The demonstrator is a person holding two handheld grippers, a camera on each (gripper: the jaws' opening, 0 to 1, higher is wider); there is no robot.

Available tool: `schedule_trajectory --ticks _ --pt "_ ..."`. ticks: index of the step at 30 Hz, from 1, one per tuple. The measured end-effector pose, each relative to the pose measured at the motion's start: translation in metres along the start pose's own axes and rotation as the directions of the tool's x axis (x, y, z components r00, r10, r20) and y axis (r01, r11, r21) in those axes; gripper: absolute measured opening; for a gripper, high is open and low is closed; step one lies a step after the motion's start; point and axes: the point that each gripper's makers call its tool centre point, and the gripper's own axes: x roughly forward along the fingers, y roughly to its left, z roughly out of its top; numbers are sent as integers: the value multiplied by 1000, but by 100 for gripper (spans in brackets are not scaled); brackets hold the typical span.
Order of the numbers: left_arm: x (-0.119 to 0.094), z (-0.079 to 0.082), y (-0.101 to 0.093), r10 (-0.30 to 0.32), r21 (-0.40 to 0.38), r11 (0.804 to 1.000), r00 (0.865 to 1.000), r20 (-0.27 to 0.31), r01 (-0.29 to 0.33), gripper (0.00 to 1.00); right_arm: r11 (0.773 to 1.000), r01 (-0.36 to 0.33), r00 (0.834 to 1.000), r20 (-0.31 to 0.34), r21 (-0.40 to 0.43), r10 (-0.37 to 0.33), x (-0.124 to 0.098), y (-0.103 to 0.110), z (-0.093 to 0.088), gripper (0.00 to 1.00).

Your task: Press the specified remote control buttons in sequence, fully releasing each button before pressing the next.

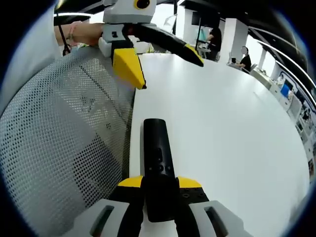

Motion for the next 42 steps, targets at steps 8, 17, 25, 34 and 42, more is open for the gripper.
schedule_trajectory --ticks 8,17,25,34,42 --pt "-31 38 23 185 23 981 958 221 -195 100 999 23 1000 0 -41 -23 2 -1 1 21" --pt "-45 20 37 313 24 944 920 235 -328 100 999 26 1000 18 -25 -26 3 -1 3 21" --pt "-73 29 51 393 -201 919 841 373 -340 100 999 31 999 35 19 -32 4 -4 4 21" --pt "-76 2 63 471 -251 873 857 209 -419 94 999 33 999 21 29 -33 4 -4 5 21" --pt "-83 24 58 452 -210 891 823 345 -402 97 998 29 999 -18 47 -28 0 -7 0 21"
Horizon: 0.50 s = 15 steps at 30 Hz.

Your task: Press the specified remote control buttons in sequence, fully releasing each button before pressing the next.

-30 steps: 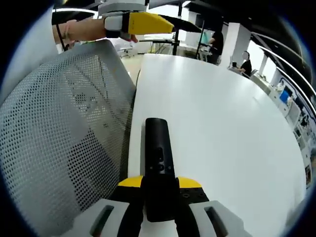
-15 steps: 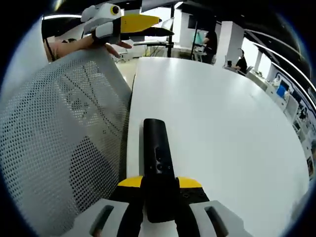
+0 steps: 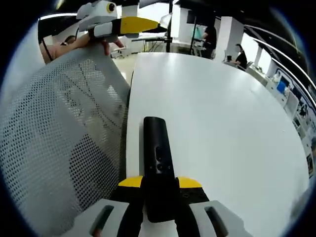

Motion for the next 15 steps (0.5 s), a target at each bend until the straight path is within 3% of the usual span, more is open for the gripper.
schedule_trajectory --ticks 3,10,15 --pt "-1 3 3 14 10 1000 1000 22 -14 99 1000 -4 1000 -7 31 5 0 -6 -1 21" --pt "0 0 1 4 17 1000 1000 3 -4 100 998 -1 999 -47 71 4 -2 -27 -5 21" --pt "1 -4 0 -1 27 1000 1000 -19 1 98 1000 5 996 -94 28 -2 -2 -42 -8 21"
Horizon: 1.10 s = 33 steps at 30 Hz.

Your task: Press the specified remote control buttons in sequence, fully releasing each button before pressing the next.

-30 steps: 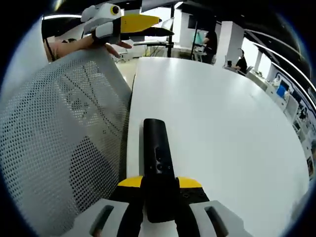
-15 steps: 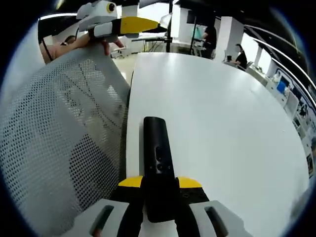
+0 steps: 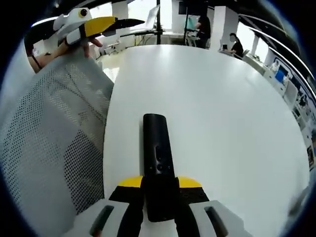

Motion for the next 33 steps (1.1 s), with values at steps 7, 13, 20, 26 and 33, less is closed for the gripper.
schedule_trajectory --ticks 7,13,20,26,33 --pt "0 -1 1 3 -3 1000 1000 -7 -3 98 1000 -6 1000 -18 -21 6 3 -19 3 21" --pt "-1 -2 2 6 -7 1000 1000 -11 -6 98 1000 -12 1000 -24 -24 12 4 -34 5 21" --pt "0 -4 3 8 -10 1000 1000 -19 -8 97 999 -20 999 -34 -33 18 5 -53 8 21" --pt "0 -4 2 4 -25 1000 1000 -19 -5 97 999 -22 999 -38 -33 21 7 -67 10 21" --pt "0 -5 2 3 -24 1000 1000 -26 -3 95 999 -28 999 -46 -36 26 8 -85 12 21"
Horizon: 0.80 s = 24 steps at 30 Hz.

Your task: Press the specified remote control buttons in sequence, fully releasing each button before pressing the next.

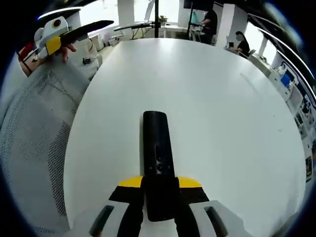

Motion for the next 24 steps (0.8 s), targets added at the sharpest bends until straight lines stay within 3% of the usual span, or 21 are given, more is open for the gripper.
schedule_trajectory --ticks 24 --pt "0 -2 1 1 -4 1000 1000 -7 -1 92 1000 10 999 -39 27 -9 2 -45 4 21"
